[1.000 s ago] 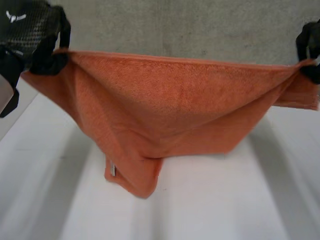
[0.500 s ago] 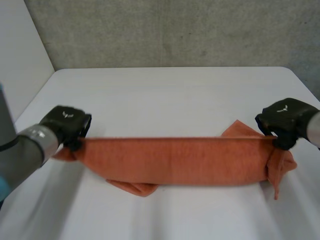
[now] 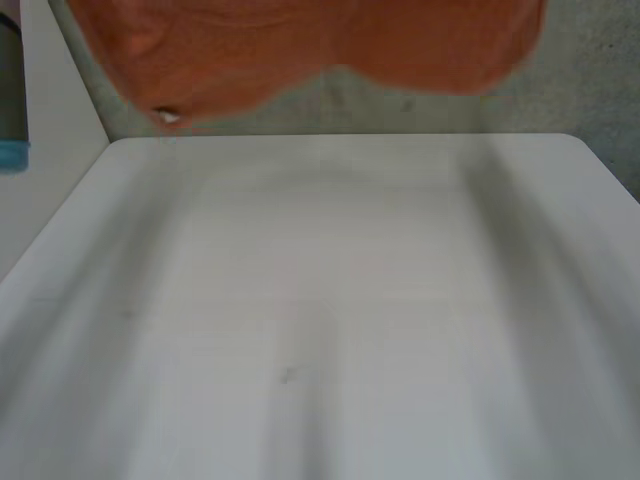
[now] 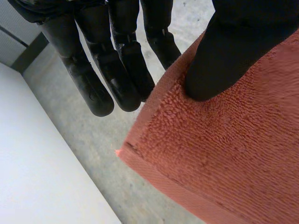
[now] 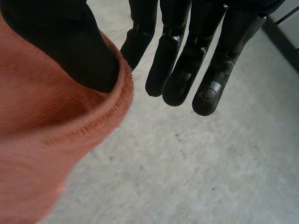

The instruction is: Fold the laundry

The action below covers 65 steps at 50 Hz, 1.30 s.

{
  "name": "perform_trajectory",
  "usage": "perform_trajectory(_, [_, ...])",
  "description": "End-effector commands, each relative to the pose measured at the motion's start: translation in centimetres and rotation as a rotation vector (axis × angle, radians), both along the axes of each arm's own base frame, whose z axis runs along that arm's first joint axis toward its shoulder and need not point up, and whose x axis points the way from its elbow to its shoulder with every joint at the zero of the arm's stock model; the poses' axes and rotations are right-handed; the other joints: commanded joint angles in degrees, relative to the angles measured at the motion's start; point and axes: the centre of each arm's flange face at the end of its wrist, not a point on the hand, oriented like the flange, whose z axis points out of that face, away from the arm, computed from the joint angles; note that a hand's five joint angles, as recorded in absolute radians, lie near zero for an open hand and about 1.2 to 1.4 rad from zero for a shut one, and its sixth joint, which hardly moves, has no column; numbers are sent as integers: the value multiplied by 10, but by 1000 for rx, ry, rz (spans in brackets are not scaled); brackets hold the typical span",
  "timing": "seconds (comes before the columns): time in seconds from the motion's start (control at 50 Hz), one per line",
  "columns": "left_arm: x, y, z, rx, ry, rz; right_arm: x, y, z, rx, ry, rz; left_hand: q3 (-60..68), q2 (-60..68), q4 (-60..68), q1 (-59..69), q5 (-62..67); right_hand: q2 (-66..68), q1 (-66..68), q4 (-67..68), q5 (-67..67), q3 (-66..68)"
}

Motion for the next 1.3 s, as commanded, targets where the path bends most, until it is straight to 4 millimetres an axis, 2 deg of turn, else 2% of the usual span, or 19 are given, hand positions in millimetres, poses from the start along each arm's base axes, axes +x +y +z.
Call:
perform_trajectory(0.02, [6,2,-96,309,-46,-16,4,-4,-102,323,106,47,116,113,115,146,150,125,237,117,137,121])
perform_trajectory(0.14, [8,15,-161,493,-102,-40,6,0,-170,525,163,80,116,113,115,146,150,125,237,117,137,121])
perform_trajectory(0.16, [8,17,-170,516,-112,-45,7,-3,-198,606,181,85,116,113,115,146,150,125,237,117,137,121])
perform_trajectory(0.18, [7,19,-190,571,-132,-61,7,-4,-212,647,188,87,116,113,115,146,150,125,237,117,137,121])
perform_trajectory(0.24, [6,20,-225,671,-166,-75,8,-6,-256,774,210,91,116,113,115,146,150,125,237,117,137,121])
perform_trajectory(0.28, [6,22,-252,752,-188,-80,8,-7,-271,820,217,92,116,113,115,146,150,125,237,117,137,121])
perform_trajectory(0.38, [10,28,-286,871,-211,-71,6,-3,-312,966,262,87,116,113,115,146,150,125,237,117,137,121])
perform_trajectory(0.48, [20,43,-297,962,-230,-48,3,10,-312,1044,326,83,116,113,115,146,150,125,237,117,137,121])
perform_trajectory(0.52, [28,53,-289,1001,-244,-29,2,13,-308,1049,341,80,116,113,115,146,150,125,237,117,137,121])
perform_trajectory(0.54, [31,58,-285,1015,-250,-22,-1,27,-294,1063,403,73,116,113,115,146,150,125,237,117,137,121])
perform_trajectory(0.58, [36,69,-277,1049,-275,-11,-3,32,-290,1073,430,71,116,113,115,146,150,125,237,117,137,121])
perform_trajectory(0.6, [38,74,-273,1067,-288,-3,-7,44,-284,1100,490,65,116,113,115,146,150,125,237,117,137,121])
perform_trajectory(0.72, [61,131,-236,1230,-400,40,-29,90,-266,1199,738,42,116,113,115,146,150,125,237,117,137,121])
perform_trajectory(0.82, [64,151,-216,1210,-452,31,-45,119,-249,1214,856,22,116,113,115,146,150,125,237,117,137,121])
perform_trajectory(0.9, [61,157,-211,1170,-482,-2,-45,121,-242,1165,859,19,116,113,115,146,150,125,237,117,137,121])
perform_trajectory(1.0, [57,142,-217,1151,-476,-37,-38,113,-246,1102,840,53,116,113,115,146,150,125,237,117,137,121])
perform_trajectory(1.08, [50,113,-239,1143,-488,-39,-33,85,-269,1090,777,64,116,113,115,146,150,125,237,117,137,121])
perform_trajectory(1.1, [49,107,-242,1138,-484,-37,-31,70,-278,1073,755,58,116,113,115,146,150,125,237,117,137,121])
perform_trajectory(1.3, [26,26,-279,1016,-453,28,-12,-15,-310,900,708,-37,116,113,115,146,150,125,237,117,137,121])
